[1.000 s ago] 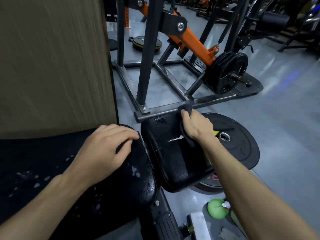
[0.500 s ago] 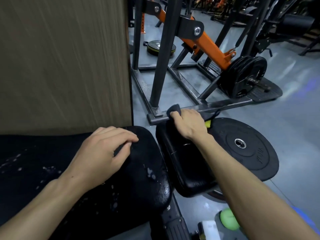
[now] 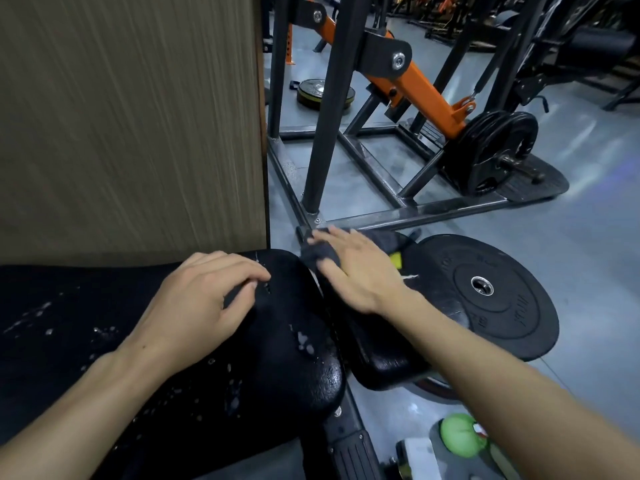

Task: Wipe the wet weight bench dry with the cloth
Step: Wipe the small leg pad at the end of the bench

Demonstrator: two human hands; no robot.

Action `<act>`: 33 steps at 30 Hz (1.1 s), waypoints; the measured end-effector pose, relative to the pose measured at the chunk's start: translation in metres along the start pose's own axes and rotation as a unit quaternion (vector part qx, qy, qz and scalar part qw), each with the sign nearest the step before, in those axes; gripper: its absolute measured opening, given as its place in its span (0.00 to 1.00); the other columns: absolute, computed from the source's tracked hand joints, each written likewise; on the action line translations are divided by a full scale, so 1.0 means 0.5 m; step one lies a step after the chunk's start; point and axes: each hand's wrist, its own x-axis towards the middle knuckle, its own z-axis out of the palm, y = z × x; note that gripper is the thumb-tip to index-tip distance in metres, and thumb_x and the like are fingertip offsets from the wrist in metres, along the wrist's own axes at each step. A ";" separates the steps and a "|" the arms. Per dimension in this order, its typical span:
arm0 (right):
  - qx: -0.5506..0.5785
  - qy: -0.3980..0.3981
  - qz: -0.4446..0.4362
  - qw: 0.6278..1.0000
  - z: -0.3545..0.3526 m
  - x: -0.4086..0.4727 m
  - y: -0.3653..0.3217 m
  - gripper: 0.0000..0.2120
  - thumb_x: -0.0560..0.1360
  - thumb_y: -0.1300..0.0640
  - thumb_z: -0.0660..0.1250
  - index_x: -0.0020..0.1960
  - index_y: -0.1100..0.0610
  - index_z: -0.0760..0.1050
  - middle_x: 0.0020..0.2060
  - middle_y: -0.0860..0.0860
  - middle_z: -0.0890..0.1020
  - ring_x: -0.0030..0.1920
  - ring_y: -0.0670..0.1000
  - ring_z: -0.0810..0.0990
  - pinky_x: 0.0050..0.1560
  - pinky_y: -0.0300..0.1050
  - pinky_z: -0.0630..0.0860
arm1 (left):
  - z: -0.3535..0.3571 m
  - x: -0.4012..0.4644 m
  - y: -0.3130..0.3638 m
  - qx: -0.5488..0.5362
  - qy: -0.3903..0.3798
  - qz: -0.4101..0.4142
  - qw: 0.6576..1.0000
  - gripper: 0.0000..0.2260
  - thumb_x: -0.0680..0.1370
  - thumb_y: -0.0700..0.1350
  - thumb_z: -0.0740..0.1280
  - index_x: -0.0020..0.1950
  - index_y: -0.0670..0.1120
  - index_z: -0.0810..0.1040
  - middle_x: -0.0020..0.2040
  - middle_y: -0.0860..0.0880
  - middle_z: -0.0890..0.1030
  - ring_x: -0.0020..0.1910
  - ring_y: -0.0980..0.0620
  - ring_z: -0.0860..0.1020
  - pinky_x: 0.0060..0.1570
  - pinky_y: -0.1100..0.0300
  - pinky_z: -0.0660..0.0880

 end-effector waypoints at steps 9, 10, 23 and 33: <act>0.057 -0.001 -0.050 0.997 -0.024 -0.272 -0.067 0.30 0.77 0.45 0.56 0.79 0.46 0.61 0.78 0.36 0.57 0.79 0.38 0.47 0.78 0.41 0.42 | 0.031 0.039 0.033 -0.018 0.006 0.005 1.000 0.11 0.77 0.45 0.64 0.54 0.52 0.84 0.50 0.61 0.84 0.49 0.65 0.74 0.53 0.63 0.69; 0.068 -0.002 -0.046 0.997 -0.029 -0.285 -0.049 0.30 0.77 0.46 0.57 0.79 0.44 0.62 0.78 0.35 0.57 0.79 0.38 0.47 0.78 0.40 0.42 | 0.035 0.043 0.034 -0.018 0.004 0.003 1.000 0.11 0.77 0.45 0.64 0.54 0.52 0.84 0.50 0.61 0.84 0.48 0.66 0.73 0.53 0.65 0.69; 0.092 0.090 0.210 0.969 -0.054 -0.040 0.151 0.18 0.80 0.48 0.54 0.63 0.51 0.75 0.58 0.52 0.79 0.58 0.55 0.75 0.54 0.49 0.66 | 0.042 0.017 0.027 0.002 -0.055 -0.001 0.998 0.13 0.78 0.51 0.59 0.54 0.56 0.82 0.51 0.65 0.82 0.49 0.57 0.80 0.54 0.60 0.72; 0.305 0.250 0.331 0.857 -0.001 -0.397 0.085 0.25 0.75 0.44 0.56 0.66 0.54 0.76 0.62 0.43 0.80 0.68 0.50 0.74 0.61 0.45 0.69 | 0.037 0.018 0.029 0.022 -0.109 0.039 0.993 0.13 0.78 0.50 0.60 0.55 0.54 0.83 0.54 0.62 0.83 0.53 0.61 0.79 0.58 0.64 0.68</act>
